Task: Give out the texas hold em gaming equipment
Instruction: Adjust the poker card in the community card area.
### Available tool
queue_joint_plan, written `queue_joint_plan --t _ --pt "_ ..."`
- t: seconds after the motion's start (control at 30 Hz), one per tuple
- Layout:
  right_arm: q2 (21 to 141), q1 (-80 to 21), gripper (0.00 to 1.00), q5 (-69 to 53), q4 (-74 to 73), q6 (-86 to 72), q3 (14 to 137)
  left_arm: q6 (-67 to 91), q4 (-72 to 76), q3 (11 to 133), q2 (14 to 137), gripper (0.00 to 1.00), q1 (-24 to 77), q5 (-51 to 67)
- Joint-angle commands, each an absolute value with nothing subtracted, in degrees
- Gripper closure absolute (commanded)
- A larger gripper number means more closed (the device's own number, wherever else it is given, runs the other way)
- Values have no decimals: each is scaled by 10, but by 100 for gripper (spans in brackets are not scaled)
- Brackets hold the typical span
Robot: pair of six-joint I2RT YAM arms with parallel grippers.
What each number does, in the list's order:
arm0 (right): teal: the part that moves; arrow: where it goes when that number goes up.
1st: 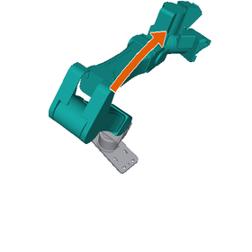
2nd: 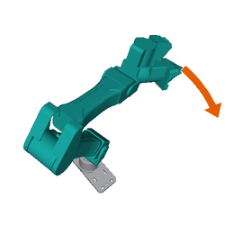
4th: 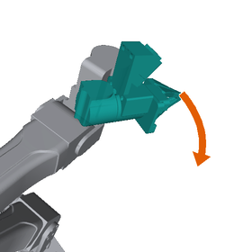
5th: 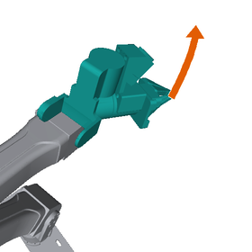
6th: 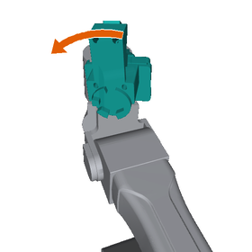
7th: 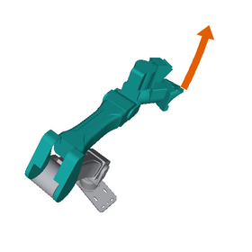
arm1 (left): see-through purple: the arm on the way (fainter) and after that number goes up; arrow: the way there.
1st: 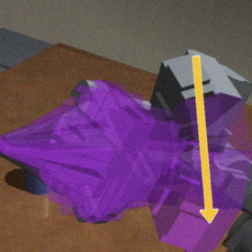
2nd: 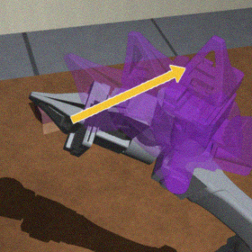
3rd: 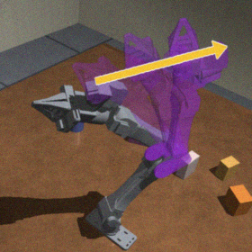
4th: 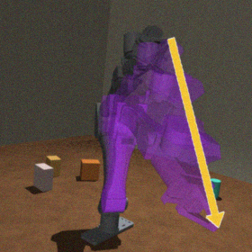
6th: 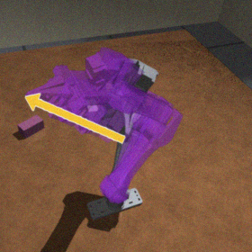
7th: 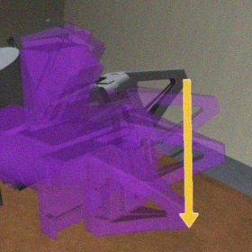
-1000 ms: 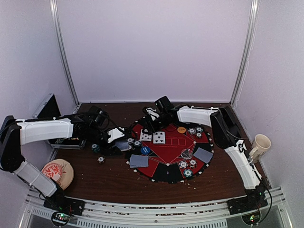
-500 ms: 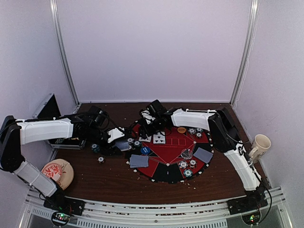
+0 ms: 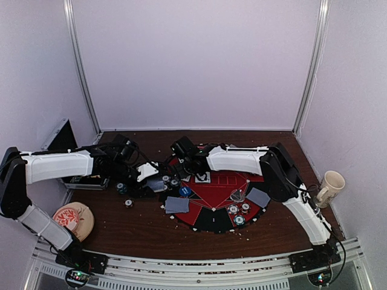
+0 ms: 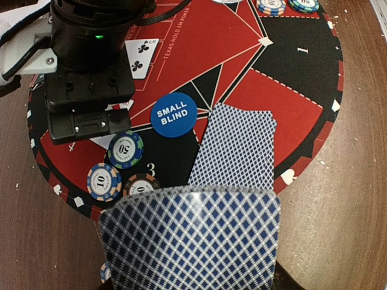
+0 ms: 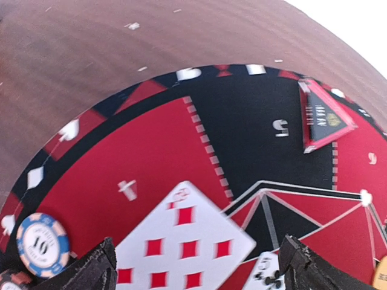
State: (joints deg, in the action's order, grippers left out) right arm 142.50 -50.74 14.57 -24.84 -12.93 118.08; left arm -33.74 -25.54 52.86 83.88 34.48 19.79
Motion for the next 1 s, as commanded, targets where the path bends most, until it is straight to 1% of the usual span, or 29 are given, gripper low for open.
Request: queue_joint_plan --t 0.0,0.13,0.3,0.4,0.7,0.97 --pt "1422 -506 5 215 -257 -153 1209 -336 -238 527 826 46 340 213" --pt "1442 -507 5 219 -279 -157 1239 -336 -238 527 826 46 340 213" --pt "1452 -510 4 215 -275 -162 1248 -336 -238 527 825 46 340 214" --pt "1459 -512 0 217 -276 -164 1252 -336 -238 527 825 46 340 214" --pt "1489 -519 0 224 -278 -167 1267 -336 -238 527 826 46 340 214" --pt "1497 -520 0 271 -344 -186 1273 -337 -237 527 824 46 340 214"
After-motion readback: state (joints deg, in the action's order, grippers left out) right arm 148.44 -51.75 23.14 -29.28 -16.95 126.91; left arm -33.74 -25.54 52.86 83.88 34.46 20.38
